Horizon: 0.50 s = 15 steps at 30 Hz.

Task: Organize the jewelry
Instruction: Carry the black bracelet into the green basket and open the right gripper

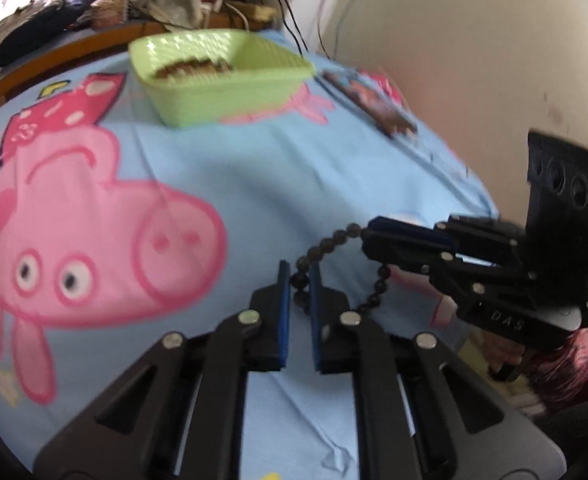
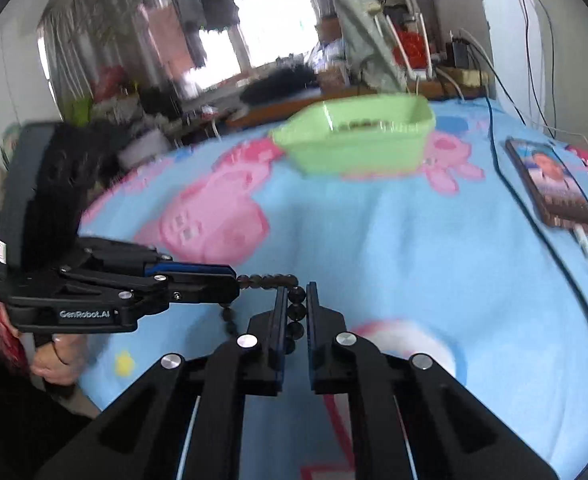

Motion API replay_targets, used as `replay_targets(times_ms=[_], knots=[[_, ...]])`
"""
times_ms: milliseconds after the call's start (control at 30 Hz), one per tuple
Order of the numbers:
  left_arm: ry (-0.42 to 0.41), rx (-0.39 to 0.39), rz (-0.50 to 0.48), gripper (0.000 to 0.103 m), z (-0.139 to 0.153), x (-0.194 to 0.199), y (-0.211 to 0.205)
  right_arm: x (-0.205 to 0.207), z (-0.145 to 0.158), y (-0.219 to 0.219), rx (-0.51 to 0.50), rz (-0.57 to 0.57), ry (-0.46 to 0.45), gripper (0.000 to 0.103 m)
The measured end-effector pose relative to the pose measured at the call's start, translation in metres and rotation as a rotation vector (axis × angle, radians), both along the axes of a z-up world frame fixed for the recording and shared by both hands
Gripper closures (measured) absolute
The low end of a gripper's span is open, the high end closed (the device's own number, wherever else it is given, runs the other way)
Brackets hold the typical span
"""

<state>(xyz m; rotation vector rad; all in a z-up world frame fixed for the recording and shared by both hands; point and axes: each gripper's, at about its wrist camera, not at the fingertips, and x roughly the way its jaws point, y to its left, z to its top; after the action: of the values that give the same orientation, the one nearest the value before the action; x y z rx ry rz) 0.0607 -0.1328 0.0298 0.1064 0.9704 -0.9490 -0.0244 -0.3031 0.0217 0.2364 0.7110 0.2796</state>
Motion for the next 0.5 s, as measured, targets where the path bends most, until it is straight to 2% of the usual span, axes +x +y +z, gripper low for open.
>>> replay_targets(times_ms=[100, 200, 300, 367, 467, 500], knots=[[-0.050, -0.025, 0.021, 0.095, 0.024, 0.016, -0.002, 0.016, 0.026, -0.004, 0.015, -0.002, -0.075, 0.103], [-0.146, -0.040, 0.043, 0.095, 0.058, 0.037, -0.010, 0.043, 0.059, -0.011, 0.020, -0.008, -0.171, 0.103], [-0.218, -0.047, 0.083, 0.095, 0.083, 0.067, -0.024, 0.080, 0.079, -0.023, 0.030, -0.028, -0.204, 0.103], [-0.248, -0.041, 0.114, 0.095, 0.090, 0.086, -0.034, 0.109, 0.083, -0.033, 0.026, -0.053, -0.198, 0.103], [-0.281, -0.018, 0.189, 0.094, 0.089, 0.121, -0.053, 0.156, 0.070, -0.045, 0.007, -0.093, -0.178, 0.103], [-0.297, 0.007, 0.214, 0.086, 0.084, 0.132, -0.061, 0.169, 0.063, -0.045, -0.028, -0.105, -0.177, 0.103]])
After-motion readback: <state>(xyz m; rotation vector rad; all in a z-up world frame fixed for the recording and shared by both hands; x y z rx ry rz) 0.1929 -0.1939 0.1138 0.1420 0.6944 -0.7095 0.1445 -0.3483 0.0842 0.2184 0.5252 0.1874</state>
